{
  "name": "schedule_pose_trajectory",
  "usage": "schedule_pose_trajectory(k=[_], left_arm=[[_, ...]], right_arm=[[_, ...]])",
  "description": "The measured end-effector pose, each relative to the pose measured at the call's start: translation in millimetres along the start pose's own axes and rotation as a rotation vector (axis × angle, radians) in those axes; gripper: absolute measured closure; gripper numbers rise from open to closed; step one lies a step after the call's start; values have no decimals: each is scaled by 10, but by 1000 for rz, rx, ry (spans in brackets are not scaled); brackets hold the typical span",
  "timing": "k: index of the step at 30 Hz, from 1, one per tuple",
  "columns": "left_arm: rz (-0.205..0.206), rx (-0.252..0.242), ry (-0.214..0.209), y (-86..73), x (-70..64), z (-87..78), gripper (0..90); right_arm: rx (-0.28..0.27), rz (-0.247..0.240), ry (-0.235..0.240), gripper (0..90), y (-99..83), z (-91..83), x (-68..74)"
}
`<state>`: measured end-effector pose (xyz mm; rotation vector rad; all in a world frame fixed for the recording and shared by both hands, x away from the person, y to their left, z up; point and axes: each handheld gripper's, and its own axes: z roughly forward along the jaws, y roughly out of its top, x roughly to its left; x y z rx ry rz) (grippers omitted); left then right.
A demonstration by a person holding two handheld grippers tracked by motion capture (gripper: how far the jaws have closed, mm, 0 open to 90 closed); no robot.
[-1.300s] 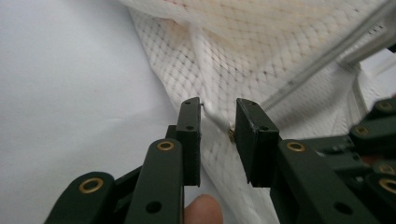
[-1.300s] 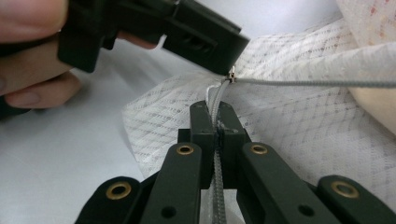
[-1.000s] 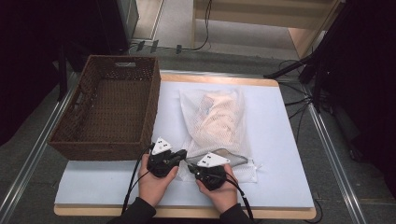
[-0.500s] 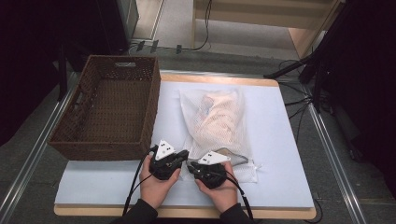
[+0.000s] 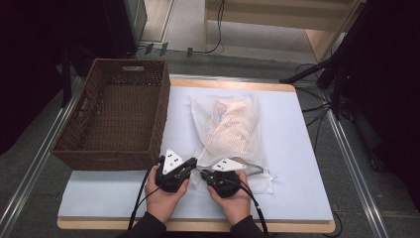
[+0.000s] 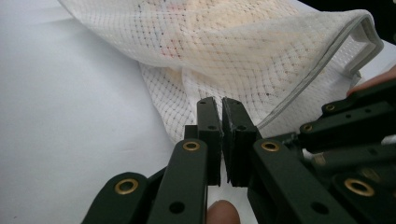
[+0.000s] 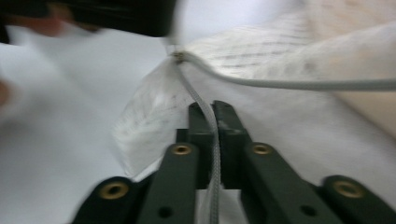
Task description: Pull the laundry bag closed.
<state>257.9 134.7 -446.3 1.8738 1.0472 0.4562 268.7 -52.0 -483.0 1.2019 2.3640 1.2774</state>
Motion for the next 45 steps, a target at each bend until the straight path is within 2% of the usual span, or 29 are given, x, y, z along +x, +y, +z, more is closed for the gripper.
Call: schedule_pose_trajectory(k=[1, 2, 4, 7, 8, 10, 12, 15, 18, 19, 21, 23, 26, 28, 32, 35, 38, 40, 43, 45], left_arm=[[10, 1, 5, -5, -22, 4, 873], [27, 0, 11, -8, -49, 14, 873], [53, 2, -4, -20, -93, 53, 870], [47, 23, -72, -33, -104, 120, 800], [38, 20, -115, -37, -107, 134, 759], [43, 5, -133, -35, -119, 126, 678], [29, -23, -150, -16, -102, 85, 643], [-18, -45, -128, 7, -1, 4, 623], [-69, 8, -74, -46, 155, -41, 618], [-88, 29, -69, -78, 197, -42, 614], [-100, 80, -60, -145, 248, -6, 608], [-108, 114, -76, -179, 263, 37, 601], [-113, 167, -104, -205, 250, 119, 602], [-116, 182, -106, -202, 246, 144, 610], [-152, 198, -146, -183, 275, 203, 649], [-161, 201, -168, -172, 290, 219, 722], [-138, 196, -172, -174, 279, 206, 838], [-135, 197, -185, -177, 288, 197, 863], [-147, 180, -189, -186, 301, 181, 874], [-135, 167, -184, -191, 287, 172, 877]], right_arm=[[0, 10, -12, 890, 0, 4, -17], [8, 42, -5, 891, 3, 10, -52], [16, 58, -1, 892, 8, 18, -76], [19, 59, 6, 892, 8, 20, -79], [17, 59, 9, 892, 7, 21, -83], [18, 53, 11, 892, 6, 20, -81], [17, 49, 7, 892, 5, 21, -72], [18, 52, 12, 892, 4, 19, -79], [18, 54, 14, 892, 2, 18, -80], [18, 54, 14, 892, 2, 18, -81], [19, 56, 16, 892, 3, 17, -84], [20, 59, 20, 892, 3, 17, -91], [22, 70, 28, 892, 3, 15, -101], [22, 69, 31, 891, 3, 13, -103], [17, 58, 41, 891, 0, 15, -99], [20, 58, 45, 885, 1, 12, -104], [7, 62, 55, 810, -2, -1, -109], [-6, 47, 58, 760, -12, -33, -105], [-21, 26, 58, 735, -27, -105, -100], [-51, 14, 72, 730, -25, -181, -97]])
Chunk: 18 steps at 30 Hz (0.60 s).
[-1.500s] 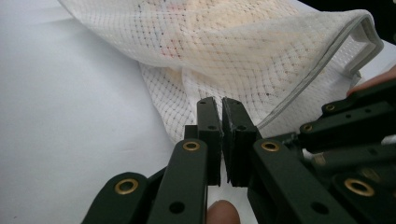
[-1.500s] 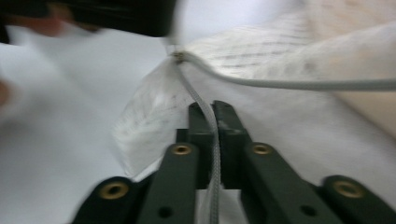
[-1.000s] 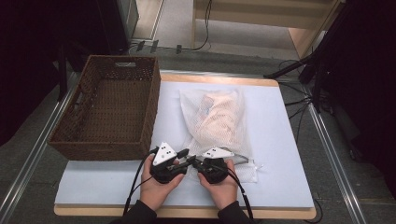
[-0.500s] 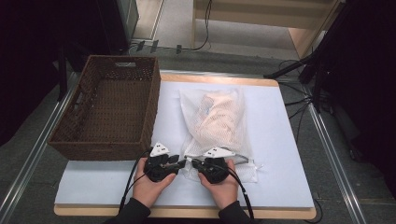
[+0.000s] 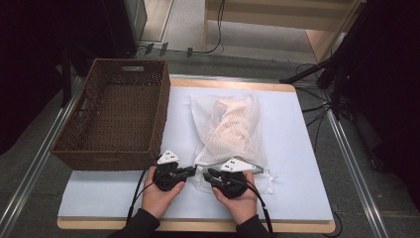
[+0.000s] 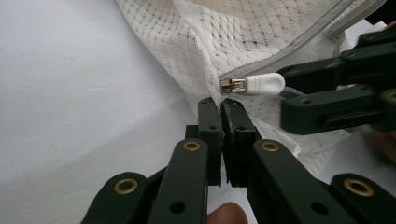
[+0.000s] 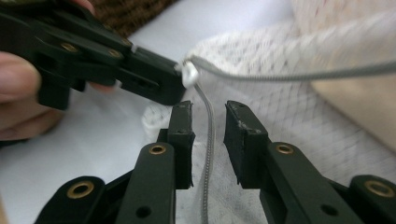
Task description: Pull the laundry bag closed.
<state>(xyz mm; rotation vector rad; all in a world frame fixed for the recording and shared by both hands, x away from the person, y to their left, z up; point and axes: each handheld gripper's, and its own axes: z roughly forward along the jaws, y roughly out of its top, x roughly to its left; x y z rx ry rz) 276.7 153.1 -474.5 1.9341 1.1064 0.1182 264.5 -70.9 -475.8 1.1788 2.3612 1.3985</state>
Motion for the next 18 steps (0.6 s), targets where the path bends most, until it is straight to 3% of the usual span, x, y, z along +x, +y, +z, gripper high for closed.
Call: schedule_pose_trajectory(k=[6, 9, 13, 18], left_arm=[[36, -29, 22, -44, -63, -22, 879], [59, -40, 22, -61, -80, -39, 880], [64, -43, 31, -67, -96, -44, 881], [64, -58, 23, -72, -92, -55, 881]], right_arm=[[-76, -19, 41, 755, 85, -100, 75], [-86, 20, 70, 756, 130, -76, 92], [-75, 48, 24, 733, 164, -42, 109], [-48, 74, 24, 746, 148, 10, 87]])
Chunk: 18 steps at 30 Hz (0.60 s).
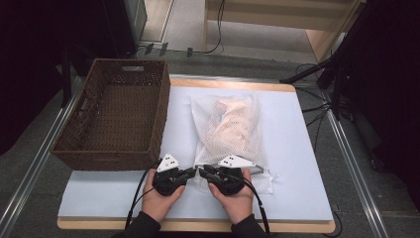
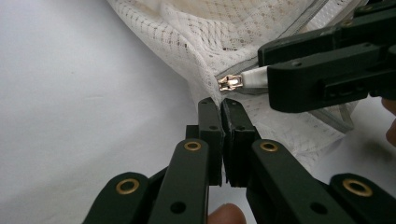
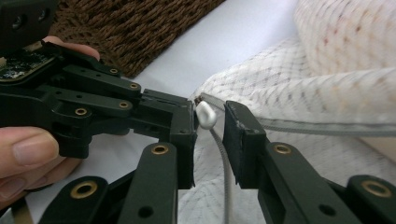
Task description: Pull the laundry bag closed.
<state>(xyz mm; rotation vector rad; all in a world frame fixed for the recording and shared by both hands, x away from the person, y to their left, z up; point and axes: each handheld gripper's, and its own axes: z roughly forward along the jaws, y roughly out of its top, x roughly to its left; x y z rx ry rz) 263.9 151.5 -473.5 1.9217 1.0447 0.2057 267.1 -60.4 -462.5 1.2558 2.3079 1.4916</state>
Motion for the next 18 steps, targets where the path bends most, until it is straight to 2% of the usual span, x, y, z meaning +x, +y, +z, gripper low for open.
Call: schedule_pose_trajectory(k=[2, 4, 6, 10, 16, 18], left_arm=[[8, 1, -1, 0, -6, 0, 881], [12, -3, 0, -3, -10, -2, 882], [13, -6, 0, -4, -12, -7, 882], [12, -11, 5, -7, -17, -12, 883], [34, -12, 4, -10, -32, -17, 891], [26, -17, -4, -10, -24, -18, 893]], right_arm=[[-3, 11, 14, 782, -2, 6, 4], [-32, 14, 25, 829, 5, -14, 15], [-51, 1, 26, 865, 14, -37, 26], [-45, 4, 34, 865, 9, -22, 14], [-50, 8, 42, 851, -6, 19, 29], [-48, 3, 34, 862, -13, 29, 40]])
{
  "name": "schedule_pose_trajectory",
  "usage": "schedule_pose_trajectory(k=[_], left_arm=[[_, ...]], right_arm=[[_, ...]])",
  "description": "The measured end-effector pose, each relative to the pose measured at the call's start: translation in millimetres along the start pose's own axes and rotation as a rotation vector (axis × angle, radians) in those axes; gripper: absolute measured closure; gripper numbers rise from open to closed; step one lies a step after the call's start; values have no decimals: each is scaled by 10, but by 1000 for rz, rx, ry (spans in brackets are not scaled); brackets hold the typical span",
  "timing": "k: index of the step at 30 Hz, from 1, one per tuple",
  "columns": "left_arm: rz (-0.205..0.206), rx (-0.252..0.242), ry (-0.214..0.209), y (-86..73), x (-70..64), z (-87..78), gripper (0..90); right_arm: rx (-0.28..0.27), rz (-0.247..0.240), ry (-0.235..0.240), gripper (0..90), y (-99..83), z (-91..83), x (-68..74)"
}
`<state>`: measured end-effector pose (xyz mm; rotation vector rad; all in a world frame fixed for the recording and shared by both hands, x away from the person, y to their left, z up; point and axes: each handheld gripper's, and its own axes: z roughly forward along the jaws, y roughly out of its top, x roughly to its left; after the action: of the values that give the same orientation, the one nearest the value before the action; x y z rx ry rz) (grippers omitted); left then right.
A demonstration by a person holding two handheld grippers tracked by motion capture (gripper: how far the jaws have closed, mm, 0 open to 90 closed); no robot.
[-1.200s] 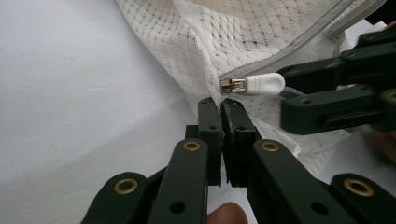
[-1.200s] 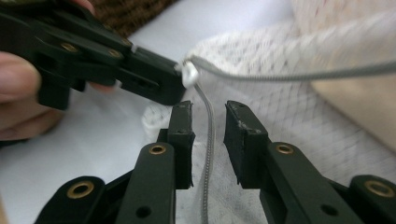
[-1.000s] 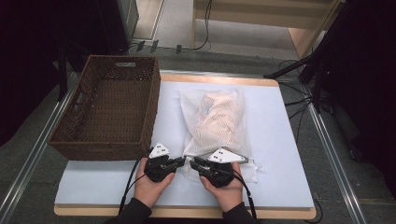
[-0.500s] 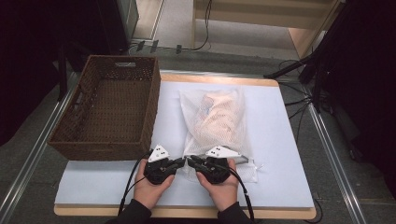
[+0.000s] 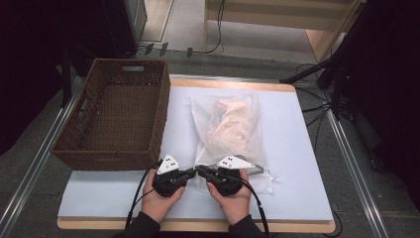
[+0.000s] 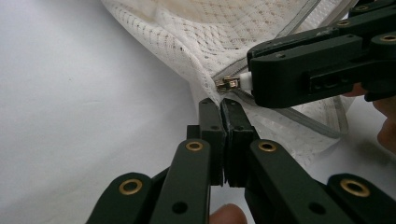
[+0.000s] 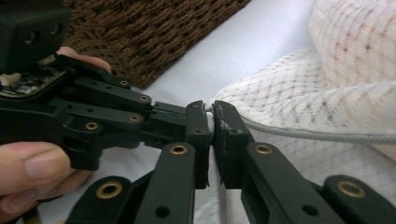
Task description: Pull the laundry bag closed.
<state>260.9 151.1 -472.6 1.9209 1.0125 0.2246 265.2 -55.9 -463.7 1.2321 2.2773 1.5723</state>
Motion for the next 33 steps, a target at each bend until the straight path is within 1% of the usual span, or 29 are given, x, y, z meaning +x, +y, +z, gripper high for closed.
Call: schedule_pose_trajectory(k=[3, 4, 6, 7, 8, 11, 15, 17, 18, 20, 21, 22, 26, 30, 31, 33], left_arm=[[-8, -2, -6, 1, 9, -10, 895], [-9, -7, -4, -1, 10, -13, 895], [-8, -2, -3, -1, 8, -14, 896], [-9, -3, 4, 0, 8, -17, 897], [-11, -7, 0, -1, 12, -19, 897], [-16, -13, -9, -1, 18, -25, 898], [-19, -22, -13, -3, 18, -33, 900], [-19, -22, -11, -3, 19, -36, 900], [-28, -32, -4, -5, 23, -44, 900], [-35, -36, -8, -6, 35, -52, 900], [-52, -39, -13, -6, 57, -60, 900], [-54, -40, -15, -6, 61, -62, 900], [-40, -44, -8, -9, 40, -59, 900], [-25, -56, 1, -16, 22, -63, 899], [-20, -56, 9, -17, 17, -68, 899], [-18, -60, 11, -19, 13, -70, 898]], right_arm=[[-9, -13, -9, 872, -9, -2, -2], [-10, -16, -11, 873, -13, -8, 2], [-12, -24, -22, 874, -21, -9, 10], [-11, -25, -24, 874, -23, -10, 7], [-14, -26, -28, 874, -25, -12, 1], [-13, -21, -28, 874, -29, -21, -24], [-14, -21, -29, 875, -34, -34, -42], [-14, -12, -25, 875, -35, -36, -45], [-15, -10, -30, 875, -39, -34, -59], [-16, -9, -36, 876, -43, -37, -66], [-16, -1, -44, 876, -49, -49, -98], [-17, 5, -43, 875, -51, -56, -114], [-23, 2, -56, 875, -51, -91, -138], [-26, -17, -64, 875, -62, -118, -148], [-27, -21, -67, 875, -66, -125, -151], [-30, -34, -69, 875, -71, -146, -157]])
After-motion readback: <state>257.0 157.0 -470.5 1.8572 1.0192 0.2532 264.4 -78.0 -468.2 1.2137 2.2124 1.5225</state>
